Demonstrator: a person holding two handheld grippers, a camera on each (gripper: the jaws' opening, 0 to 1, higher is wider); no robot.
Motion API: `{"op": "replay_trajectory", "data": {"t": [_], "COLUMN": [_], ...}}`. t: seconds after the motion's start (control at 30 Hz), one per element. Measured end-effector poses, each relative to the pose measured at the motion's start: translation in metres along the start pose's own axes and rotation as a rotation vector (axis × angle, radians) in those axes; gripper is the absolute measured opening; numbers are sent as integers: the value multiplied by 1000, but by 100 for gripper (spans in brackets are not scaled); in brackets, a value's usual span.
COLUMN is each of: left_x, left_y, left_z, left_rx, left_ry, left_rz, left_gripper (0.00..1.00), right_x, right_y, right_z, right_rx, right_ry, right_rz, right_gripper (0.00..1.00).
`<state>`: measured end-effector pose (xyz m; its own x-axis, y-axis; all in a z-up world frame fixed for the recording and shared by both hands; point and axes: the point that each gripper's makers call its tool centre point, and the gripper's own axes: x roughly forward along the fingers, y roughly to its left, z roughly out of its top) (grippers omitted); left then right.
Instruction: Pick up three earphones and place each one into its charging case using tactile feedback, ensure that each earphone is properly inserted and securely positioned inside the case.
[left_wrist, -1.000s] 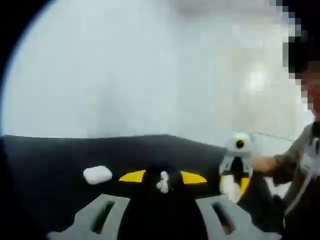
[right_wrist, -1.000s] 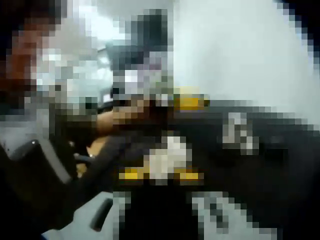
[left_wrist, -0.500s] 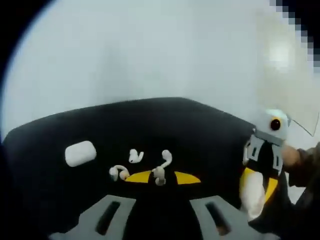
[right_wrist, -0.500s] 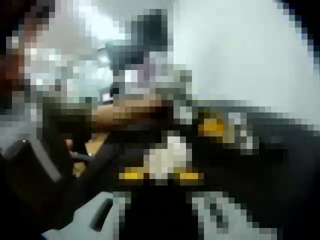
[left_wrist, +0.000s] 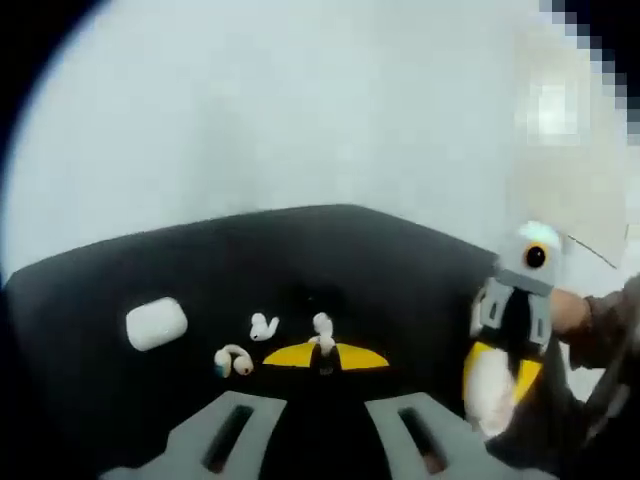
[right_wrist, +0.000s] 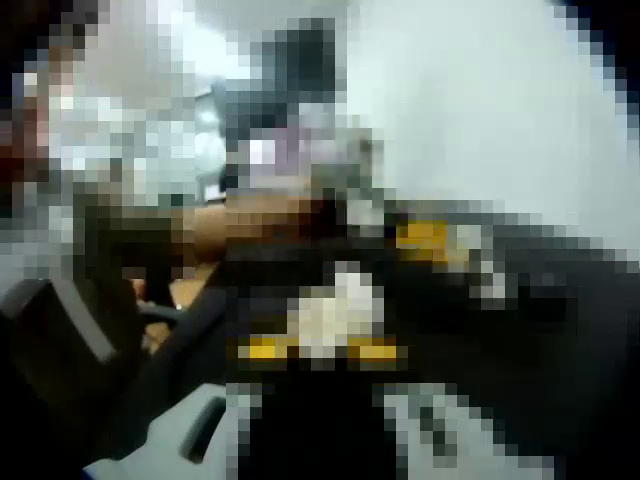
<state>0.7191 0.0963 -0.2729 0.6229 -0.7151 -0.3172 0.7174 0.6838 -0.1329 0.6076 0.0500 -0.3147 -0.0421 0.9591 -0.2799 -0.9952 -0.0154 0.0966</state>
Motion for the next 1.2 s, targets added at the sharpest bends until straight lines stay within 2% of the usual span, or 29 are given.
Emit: {"op": "replay_trajectory", "data": {"t": [0.03,0.1,0.2,0.3,0.4,0.5,0.57,0.77,1.0,1.13,1.2], "left_x": [-5,-23,-51,-67,-62,-51,-44,-32,-35,-38,-37], "left_y": [-7,-33,-72,-100,-113,-116,-119,-111,-107,-110,-108], "left_z": [5,15,24,21,3,-23,-33,-34,-34,-36,-39], "left_rx": [0,19,69,121,197,271,272,283,271,269,281], "left_ry": [-17,-32,-44,-18,48,140,160,174,184,197,207], "left_rz": [-37,-188,-352,-457,-461,-452,-462,-453,-464,-494,-486], "left_gripper": [3,3,4,4,4,4,4,4,4,4,4], "right_x": [0,1,1,1,1,0,-1,-3,-3,-3,-3], "right_y": [0,0,0,0,0,0,0,-1,0,1,1], "right_z": [0,0,0,0,-1,-1,-2,-3,-3,-2,-2], "right_rx": [1,1,4,2,2,1,-1,-5,-7,-9,-11], "right_ry": [0,0,1,3,4,4,4,5,6,7,8], "right_rz": [0,0,0,-1,-2,-3,-3,-1,3,2,2], "right_gripper": [22,22,22,22,22,22,22,22,22,22,22]}}
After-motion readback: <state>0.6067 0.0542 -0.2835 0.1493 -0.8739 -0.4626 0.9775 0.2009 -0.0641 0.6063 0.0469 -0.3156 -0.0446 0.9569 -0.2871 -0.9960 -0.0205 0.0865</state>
